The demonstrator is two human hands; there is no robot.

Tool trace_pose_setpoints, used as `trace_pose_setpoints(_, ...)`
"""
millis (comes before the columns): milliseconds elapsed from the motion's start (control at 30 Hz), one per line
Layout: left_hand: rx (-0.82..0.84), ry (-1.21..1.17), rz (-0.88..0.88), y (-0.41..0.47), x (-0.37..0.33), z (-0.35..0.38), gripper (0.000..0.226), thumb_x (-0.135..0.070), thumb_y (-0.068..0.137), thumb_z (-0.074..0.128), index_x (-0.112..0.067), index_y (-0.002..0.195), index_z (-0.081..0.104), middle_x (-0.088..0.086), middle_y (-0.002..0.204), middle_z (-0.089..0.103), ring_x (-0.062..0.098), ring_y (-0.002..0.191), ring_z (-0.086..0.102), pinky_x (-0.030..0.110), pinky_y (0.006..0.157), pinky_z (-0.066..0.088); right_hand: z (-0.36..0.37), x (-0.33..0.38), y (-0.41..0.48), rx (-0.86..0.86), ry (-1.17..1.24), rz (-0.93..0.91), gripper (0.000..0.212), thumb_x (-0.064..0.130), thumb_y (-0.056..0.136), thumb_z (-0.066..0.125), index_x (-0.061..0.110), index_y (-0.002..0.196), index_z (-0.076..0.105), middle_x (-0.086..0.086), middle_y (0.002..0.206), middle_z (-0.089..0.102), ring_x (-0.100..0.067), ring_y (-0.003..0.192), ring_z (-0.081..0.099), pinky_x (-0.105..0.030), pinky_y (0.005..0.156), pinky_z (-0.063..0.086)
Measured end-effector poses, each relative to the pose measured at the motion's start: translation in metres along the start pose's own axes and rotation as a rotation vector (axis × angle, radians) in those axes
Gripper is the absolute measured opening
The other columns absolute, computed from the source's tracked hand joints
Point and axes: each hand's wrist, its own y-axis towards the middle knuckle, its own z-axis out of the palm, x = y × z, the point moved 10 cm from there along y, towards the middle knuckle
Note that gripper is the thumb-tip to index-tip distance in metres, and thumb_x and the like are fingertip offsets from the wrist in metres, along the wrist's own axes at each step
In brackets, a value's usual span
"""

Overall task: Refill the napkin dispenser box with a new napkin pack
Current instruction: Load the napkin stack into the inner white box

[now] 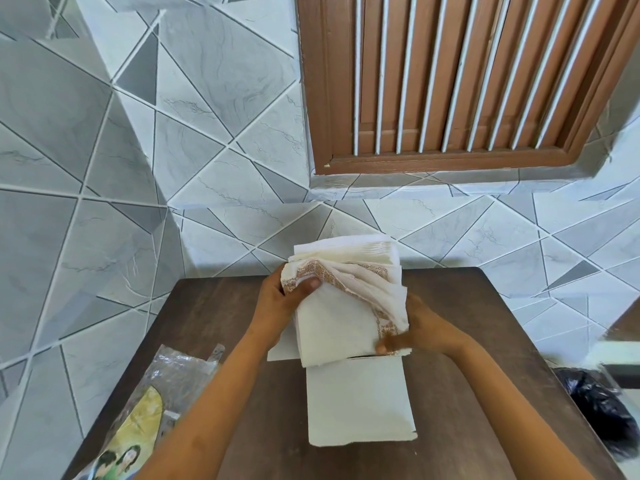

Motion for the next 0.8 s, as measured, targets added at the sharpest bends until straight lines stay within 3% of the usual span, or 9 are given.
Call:
trace_pose_setpoints(167, -0.001, 0.035, 0.018, 0.001, 0.002, -0.003, 0.025, 0.000, 0.077, 0.069, -0.018, 0.093, 0.065, -0.019, 0.081, 0.073, -0.004, 0.075, 0.065, 0.011, 0.065, 0.049, 0.001, 0.010, 0.004, -0.081, -0.060, 0.029, 0.089, 0.058, 0.051, 0.078, 0.027, 0.128, 0.047, -0.004, 0.132, 0.051, -0.023, 0.126, 0.041, -0.045, 0.106, 0.035)
trace_pose_setpoints(233, 0.004, 0.058, 0.021, 0.001, 0.002, -0.004, 0.027, -0.004, 0.073, 0.073, -0.021, 0.093, 0.065, -0.020, 0.083, 0.073, -0.004, 0.076, 0.065, 0.011, 0.067, 0.050, 0.005, 0.019, 0.005, -0.073, -0.141, 0.011, 0.100, 0.072, 0.049, 0.068, 0.020, 0.132, 0.044, -0.010, 0.134, 0.049, -0.029, 0.127, 0.042, -0.047, 0.106, 0.035)
trace_pose_setpoints(367, 0.010, 0.085, 0.039, 0.000, -0.001, -0.002, 0.031, 0.002, 0.077, 0.068, -0.024, 0.093, 0.063, -0.025, 0.083, 0.072, -0.009, 0.077, 0.063, 0.008, 0.067, 0.048, -0.001, 0.027, 0.002, -0.097, -0.242, 0.039, 0.079, 0.044, 0.071, 0.064, 0.007, 0.135, 0.037, -0.017, 0.138, 0.042, -0.033, 0.128, 0.038, -0.039, 0.108, 0.032)
trace_pose_setpoints(433, 0.011, 0.092, 0.046, -0.001, -0.003, -0.002, 0.031, 0.000, 0.077, 0.069, -0.025, 0.094, 0.063, -0.024, 0.084, 0.072, -0.008, 0.078, 0.064, 0.009, 0.068, 0.048, 0.000, 0.029, 0.000, -0.083, -0.291, 0.035, 0.073, 0.046, 0.075, 0.063, 0.009, 0.134, 0.039, -0.015, 0.137, 0.043, -0.032, 0.129, 0.037, -0.038, 0.107, 0.031)
trace_pose_setpoints(533, 0.012, 0.074, 0.045, -0.003, -0.002, -0.002, 0.027, -0.010, 0.073, 0.072, -0.024, 0.095, 0.065, -0.020, 0.086, 0.073, -0.003, 0.080, 0.065, 0.012, 0.069, 0.050, 0.005, 0.032, -0.002, -0.001, -0.076, -0.059, 0.088, 0.068, 0.054, 0.068, 0.033, 0.130, 0.039, 0.010, 0.132, 0.044, -0.015, 0.124, 0.039, -0.034, 0.105, 0.035)
trace_pose_setpoints(567, 0.013, 0.067, 0.042, -0.003, -0.002, -0.001, 0.026, -0.012, 0.072, 0.072, -0.025, 0.094, 0.065, -0.019, 0.087, 0.073, -0.002, 0.080, 0.065, 0.012, 0.069, 0.050, 0.001, 0.034, -0.005, -0.009, 0.062, -0.062, 0.083, 0.061, 0.050, 0.075, 0.040, 0.123, 0.041, 0.022, 0.118, 0.049, -0.005, 0.111, 0.046, -0.025, 0.095, 0.041)
trace_pose_setpoints(633, 0.016, 0.064, 0.043, -0.002, -0.001, 0.000, 0.027, -0.010, 0.073, 0.073, -0.025, 0.094, 0.065, -0.018, 0.087, 0.073, 0.000, 0.080, 0.066, 0.013, 0.069, 0.051, -0.011, 0.037, -0.008, -0.069, 0.313, -0.066, 0.072, 0.038, 0.051, 0.084, 0.034, 0.115, 0.052, 0.033, 0.093, 0.058, 0.007, 0.089, 0.055, -0.010, 0.074, 0.046)
trace_pose_setpoints(700, 0.028, 0.065, 0.043, -0.001, 0.000, 0.002, 0.029, -0.004, 0.076, 0.071, -0.024, 0.096, 0.065, -0.019, 0.087, 0.073, -0.002, 0.079, 0.065, 0.013, 0.068, 0.051, -0.022, 0.039, -0.004, -0.160, 0.464, -0.061, 0.057, 0.018, 0.064, 0.081, 0.020, 0.117, 0.058, 0.027, 0.093, 0.063, 0.012, 0.088, 0.057, -0.007, 0.075, 0.047)
trace_pose_setpoints(800, 0.062, 0.049, 0.034, -0.002, -0.001, 0.007, 0.033, -0.002, 0.075, 0.072, -0.022, 0.100, 0.063, -0.020, 0.089, 0.073, -0.003, 0.081, 0.065, 0.012, 0.068, 0.050, -0.033, 0.035, 0.003, -0.311, 0.459, -0.058, 0.030, 0.000, 0.076, 0.069, 0.027, 0.089, 0.065, 0.028, 0.079, 0.068, 0.022, 0.075, 0.056, -0.002, 0.069, 0.043)
